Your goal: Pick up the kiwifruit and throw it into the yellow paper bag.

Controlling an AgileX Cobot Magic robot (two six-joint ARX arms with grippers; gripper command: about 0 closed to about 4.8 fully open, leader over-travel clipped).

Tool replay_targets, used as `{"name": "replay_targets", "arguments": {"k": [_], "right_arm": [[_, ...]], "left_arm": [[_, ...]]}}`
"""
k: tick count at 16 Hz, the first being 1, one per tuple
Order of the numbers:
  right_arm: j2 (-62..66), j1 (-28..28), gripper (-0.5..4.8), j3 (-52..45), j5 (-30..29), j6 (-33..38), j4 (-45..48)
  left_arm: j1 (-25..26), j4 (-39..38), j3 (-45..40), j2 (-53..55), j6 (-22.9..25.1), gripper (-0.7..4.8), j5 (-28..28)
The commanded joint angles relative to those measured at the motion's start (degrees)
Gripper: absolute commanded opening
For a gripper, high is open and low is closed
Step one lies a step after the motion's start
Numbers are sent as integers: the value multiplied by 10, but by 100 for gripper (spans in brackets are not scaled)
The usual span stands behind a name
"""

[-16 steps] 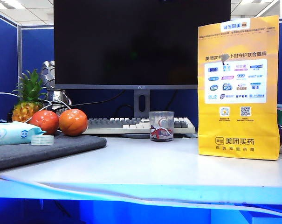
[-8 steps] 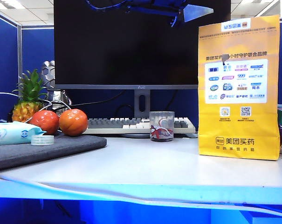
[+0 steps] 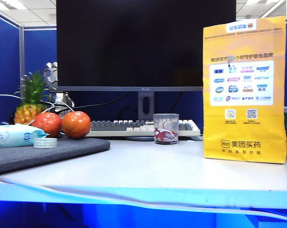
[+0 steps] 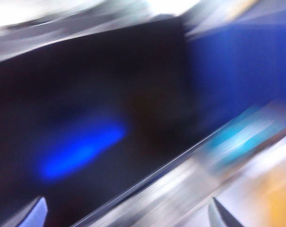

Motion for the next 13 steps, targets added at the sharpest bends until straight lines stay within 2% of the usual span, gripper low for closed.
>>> {"name": "replay_targets", "arguments": {"k": [1,3,5,6,8,10,12,13], "right_arm": [[0,0,-1,2,6,0,12],[-2,0,-1,2,5,-24,17],[-19,0,-1,2,6,-27,21],[-43,0,-1,2,5,-36,20],[-134,0,-2,-22,5,-78,20],[-234,0,-2,-75,4,-40,34],[-228,0,-1,-117,-10,35,43],[-217,0,-1,-143,-38,57,73]], "left_arm": [[0,-72,-62,-131,43,479,-54],[0,-70,-147,-256,23,477,-88],[0,-62,-289,-405,15,457,-182],[-1,-48,-378,-493,9,457,-194],[-1,-20,-508,-619,-31,444,-194],[-1,-21,-586,-688,-66,430,-196],[-1,-21,-643,-707,-96,429,-198],[-1,-15,-667,-704,-110,427,-198]]}}
